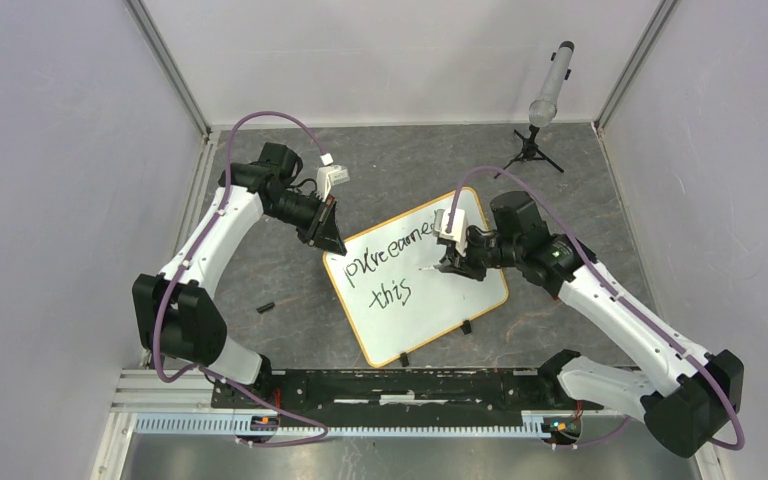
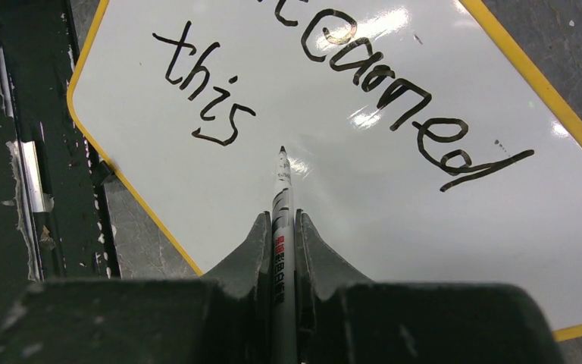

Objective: Write a sentence on the whiteboard

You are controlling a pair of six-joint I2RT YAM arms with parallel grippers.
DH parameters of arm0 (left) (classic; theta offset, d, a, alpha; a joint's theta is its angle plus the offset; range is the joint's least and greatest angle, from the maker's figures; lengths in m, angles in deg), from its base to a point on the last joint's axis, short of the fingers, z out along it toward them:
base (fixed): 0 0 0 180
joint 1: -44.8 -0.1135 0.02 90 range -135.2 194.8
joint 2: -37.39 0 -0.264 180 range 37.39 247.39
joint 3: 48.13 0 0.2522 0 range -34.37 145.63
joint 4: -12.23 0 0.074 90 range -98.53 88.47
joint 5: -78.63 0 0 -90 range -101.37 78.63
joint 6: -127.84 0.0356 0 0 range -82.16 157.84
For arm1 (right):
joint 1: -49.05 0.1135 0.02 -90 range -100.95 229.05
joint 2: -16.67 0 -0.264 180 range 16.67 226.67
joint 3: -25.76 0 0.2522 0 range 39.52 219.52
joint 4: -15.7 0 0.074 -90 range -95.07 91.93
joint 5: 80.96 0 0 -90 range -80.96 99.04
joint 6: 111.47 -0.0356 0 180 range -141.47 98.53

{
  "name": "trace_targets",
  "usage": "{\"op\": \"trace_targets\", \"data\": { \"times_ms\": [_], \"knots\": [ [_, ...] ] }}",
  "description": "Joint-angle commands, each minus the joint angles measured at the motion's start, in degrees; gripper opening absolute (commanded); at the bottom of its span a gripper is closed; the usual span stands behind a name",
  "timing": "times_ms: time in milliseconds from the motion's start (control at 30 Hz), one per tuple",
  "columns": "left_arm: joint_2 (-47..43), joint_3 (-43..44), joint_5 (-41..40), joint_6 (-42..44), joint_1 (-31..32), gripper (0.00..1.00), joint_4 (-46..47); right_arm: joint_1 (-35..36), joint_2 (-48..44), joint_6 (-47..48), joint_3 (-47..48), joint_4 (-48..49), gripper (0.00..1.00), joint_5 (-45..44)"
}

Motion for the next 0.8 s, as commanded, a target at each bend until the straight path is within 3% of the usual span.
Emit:
{"op": "trace_targets", "data": {
  "times_ms": [0, 767],
  "knots": [
    [-0.84, -0.79, -1.59, 1.93, 0.35, 0.02, 1.35, -0.64, -1.44, 0.93, -0.29, 0.84, 0.00, 1.41],
    [-0.64, -0.69, -1.64, 2.01, 0.70, 0.02, 1.35, 0.15, 1.28, 1.78, -3.23, 2.56, 0.00, 0.80]
  ]
}}
